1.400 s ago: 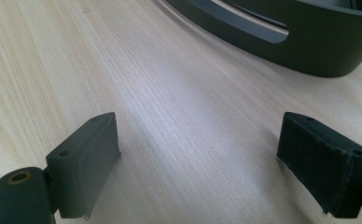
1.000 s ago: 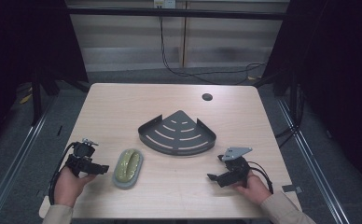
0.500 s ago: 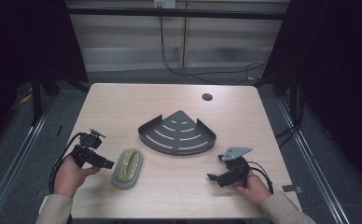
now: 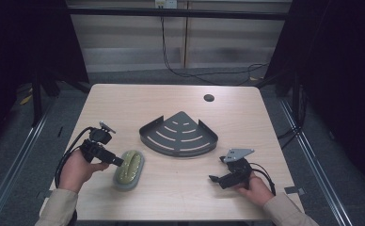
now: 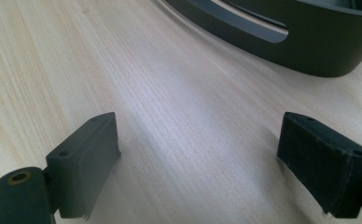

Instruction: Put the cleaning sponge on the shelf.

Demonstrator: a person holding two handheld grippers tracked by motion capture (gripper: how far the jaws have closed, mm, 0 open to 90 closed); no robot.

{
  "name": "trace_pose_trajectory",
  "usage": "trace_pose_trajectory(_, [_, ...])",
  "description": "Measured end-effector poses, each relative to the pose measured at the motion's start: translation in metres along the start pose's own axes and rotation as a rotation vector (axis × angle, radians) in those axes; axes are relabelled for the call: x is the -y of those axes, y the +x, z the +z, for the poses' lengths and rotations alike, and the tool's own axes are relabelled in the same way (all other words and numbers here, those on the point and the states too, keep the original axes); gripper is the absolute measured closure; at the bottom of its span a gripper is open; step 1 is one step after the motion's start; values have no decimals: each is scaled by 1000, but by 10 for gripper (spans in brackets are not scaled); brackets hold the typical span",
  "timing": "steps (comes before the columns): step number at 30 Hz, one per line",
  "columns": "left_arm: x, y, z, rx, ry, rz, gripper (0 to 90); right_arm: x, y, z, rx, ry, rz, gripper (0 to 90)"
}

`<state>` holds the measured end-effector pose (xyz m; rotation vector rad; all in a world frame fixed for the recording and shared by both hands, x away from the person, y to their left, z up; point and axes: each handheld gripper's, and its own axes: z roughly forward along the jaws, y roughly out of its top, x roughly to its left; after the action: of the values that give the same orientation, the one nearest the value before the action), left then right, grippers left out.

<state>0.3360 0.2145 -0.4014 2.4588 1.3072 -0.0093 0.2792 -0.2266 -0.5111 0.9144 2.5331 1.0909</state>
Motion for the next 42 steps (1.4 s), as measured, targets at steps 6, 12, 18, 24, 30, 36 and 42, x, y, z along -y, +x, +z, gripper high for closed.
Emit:
trace_pose_trajectory(6, [-9, -8, 0, 17, 15, -28, 371, 0, 0, 0, 0, 0, 0, 121])
trace_pose_trajectory(12, [-15, -13, 1, 27, 21, -37, 381, 0, 0, 0, 0, 0, 0, 121])
trace_pose_trajectory(18, [-18, -15, 5, 34, 33, -46, 382, 0, 0, 0, -1, 0, 0, 121])
trace_pose_trajectory(24, [-20, -18, 10, 43, 47, -49, 388, 0, 0, 0, 0, -1, -2, 121])
trace_pose_trajectory(30, [-22, -20, 14, 36, 69, -54, 404, 0, 0, 0, 0, -1, -2, 121])
trace_pose_trajectory(36, [-22, -21, 19, 33, 89, -60, 428, 0, 0, 0, 0, -1, -2, 121])
trace_pose_trajectory(42, [-22, -19, 25, 16, 111, -70, 477, 0, 0, 0, 0, 0, -1, 121])
